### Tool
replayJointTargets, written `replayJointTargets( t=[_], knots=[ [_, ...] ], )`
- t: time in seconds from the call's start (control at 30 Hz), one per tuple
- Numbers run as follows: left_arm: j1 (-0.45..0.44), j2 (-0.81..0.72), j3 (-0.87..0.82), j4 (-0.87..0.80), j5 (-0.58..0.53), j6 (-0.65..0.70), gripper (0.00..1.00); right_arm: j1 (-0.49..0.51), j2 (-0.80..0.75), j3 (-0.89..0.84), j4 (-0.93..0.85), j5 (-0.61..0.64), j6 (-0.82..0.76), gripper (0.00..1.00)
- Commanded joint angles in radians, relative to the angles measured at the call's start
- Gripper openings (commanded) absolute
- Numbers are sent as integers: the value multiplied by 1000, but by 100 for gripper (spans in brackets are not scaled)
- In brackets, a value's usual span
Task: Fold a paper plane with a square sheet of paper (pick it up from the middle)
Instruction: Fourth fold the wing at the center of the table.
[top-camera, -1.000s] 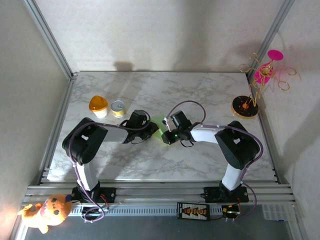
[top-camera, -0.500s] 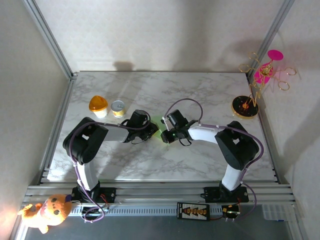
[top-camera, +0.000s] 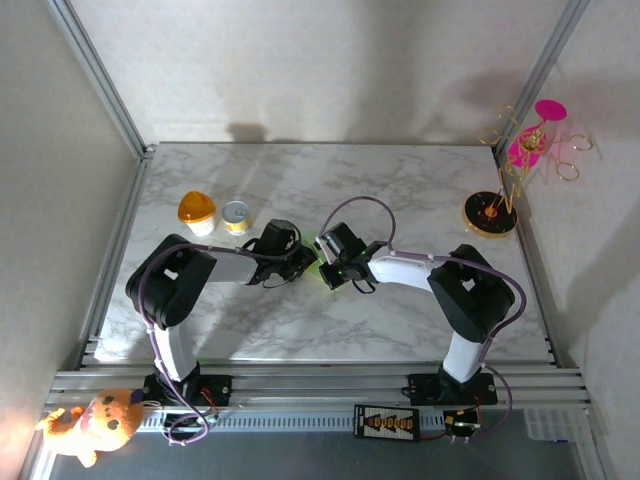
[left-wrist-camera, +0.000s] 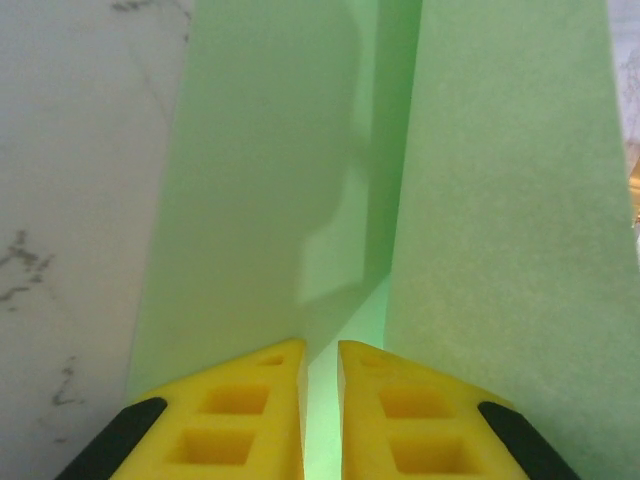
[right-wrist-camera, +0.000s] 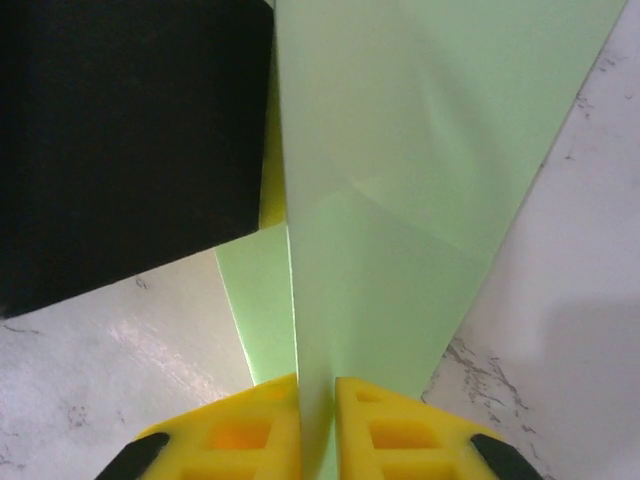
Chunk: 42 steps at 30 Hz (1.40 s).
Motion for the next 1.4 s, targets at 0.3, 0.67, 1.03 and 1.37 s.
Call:
replayJointTargets(
  t=[0.3, 0.67, 1.03, 1.37],
  knots=[
    [-10, 17, 2, -69, -30, 19, 16, -16, 28, -5, 11, -67, 6, 9],
    [-9, -15, 5, -88, -40, 27, 17, -91, 46, -46, 52, -244, 5, 8],
    [-8, -110, -15, -48, -44, 74, 19, -171, 83, -92, 80, -383, 6, 9],
    [-14, -64, -42, 179, 74, 72, 18, -232, 133, -103, 106, -493, 32, 9]
  ],
)
